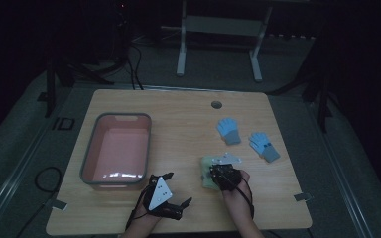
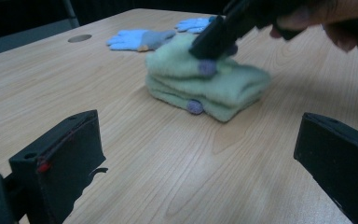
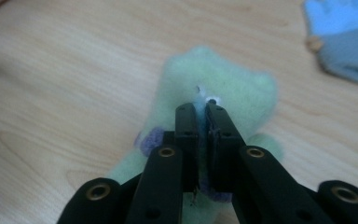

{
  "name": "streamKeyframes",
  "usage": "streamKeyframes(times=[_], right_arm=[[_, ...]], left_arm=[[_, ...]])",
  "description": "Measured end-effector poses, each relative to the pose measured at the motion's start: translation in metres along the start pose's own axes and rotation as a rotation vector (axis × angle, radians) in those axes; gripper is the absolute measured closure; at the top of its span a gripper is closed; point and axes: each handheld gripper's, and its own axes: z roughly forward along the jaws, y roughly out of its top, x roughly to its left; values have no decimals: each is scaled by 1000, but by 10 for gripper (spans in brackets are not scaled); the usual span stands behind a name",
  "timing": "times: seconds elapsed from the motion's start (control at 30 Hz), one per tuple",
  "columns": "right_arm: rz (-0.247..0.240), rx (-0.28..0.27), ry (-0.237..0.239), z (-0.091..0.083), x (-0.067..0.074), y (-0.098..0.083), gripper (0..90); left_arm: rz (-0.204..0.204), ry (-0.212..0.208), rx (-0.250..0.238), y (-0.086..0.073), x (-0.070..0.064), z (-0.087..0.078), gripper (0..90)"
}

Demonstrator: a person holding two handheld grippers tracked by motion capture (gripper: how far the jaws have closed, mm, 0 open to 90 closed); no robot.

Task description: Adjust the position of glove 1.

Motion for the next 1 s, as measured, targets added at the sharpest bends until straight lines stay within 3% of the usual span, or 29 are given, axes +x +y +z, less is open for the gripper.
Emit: streamKeyframes(times=[0.2, 0.23, 0.5, 0.57, 0.73, 0.77, 0.83, 0.93, 0.97, 1.0], right_arm=[[-19, 17, 24, 8, -4, -6, 820], [-20, 8, 53, 10, -7, -5, 821], [-80, 8, 112, 15, -13, 0, 816], [-105, 1, 122, 12, -15, 3, 745], [-108, -9, 172, 1, -25, 6, 579], [-108, -9, 172, 1, -25, 6, 579], [-89, -32, 216, -5, -34, 5, 453], [-59, -46, 234, -7, -42, 4, 356], [-39, -51, 278, -8, -49, 3, 255], [-30, -57, 292, -9, -52, 3, 233]], left_arm=[[1, -1, -1, 0, 0, 0, 14], [0, -2, 0, 0, 0, 0, 14], [0, 1, 1, 0, 0, 0, 14], [-2, 1, 2, 0, 0, 0, 14], [-20, -4, 1, 0, 2, 1, 14], [-20, -4, 1, 0, 2, 1, 14], [-3, -44, -6, 1, 1, 2, 14], [25, -64, 28, 4, 0, 6, 14], [37, -81, 57, 7, -1, 10, 15], [36, -91, 73, 9, -1, 10, 43]])
